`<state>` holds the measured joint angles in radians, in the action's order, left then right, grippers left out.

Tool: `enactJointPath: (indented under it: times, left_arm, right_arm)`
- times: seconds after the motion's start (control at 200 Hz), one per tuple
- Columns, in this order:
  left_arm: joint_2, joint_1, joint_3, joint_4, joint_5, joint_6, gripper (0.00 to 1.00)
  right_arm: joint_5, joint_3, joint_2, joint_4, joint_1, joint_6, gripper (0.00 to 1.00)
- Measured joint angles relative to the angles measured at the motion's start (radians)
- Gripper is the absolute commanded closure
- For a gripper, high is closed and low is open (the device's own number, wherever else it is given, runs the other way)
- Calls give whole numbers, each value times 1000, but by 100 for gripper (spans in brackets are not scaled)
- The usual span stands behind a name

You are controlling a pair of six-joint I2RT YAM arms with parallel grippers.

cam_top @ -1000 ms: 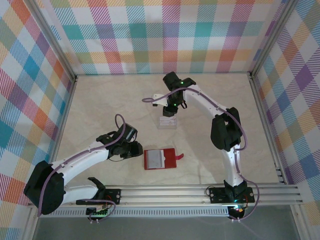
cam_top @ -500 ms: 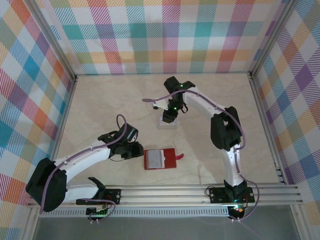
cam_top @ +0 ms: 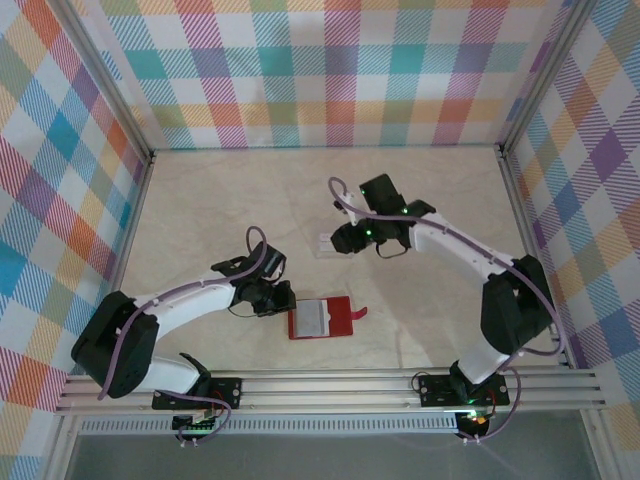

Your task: Take the credit cards out of the card holder

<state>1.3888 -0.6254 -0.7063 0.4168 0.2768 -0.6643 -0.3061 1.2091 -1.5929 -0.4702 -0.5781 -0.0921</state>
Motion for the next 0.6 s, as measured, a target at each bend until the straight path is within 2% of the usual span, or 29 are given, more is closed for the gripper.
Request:
enactJointPath:
  times: [0.1,0.215,0.6]
  left_arm:
    - [33,0,-1,-2,0,-1,91]
    - [51,0,-1,-5,2,-2,93]
    - [59,0,14,-26,3,-1,95]
  right_arm:
    - [-6,-93,35,35,-13,-191,71]
    - [-10,-176,61,71,-55,-341,73]
    - [-52,-232,42,123,-227,-582,74]
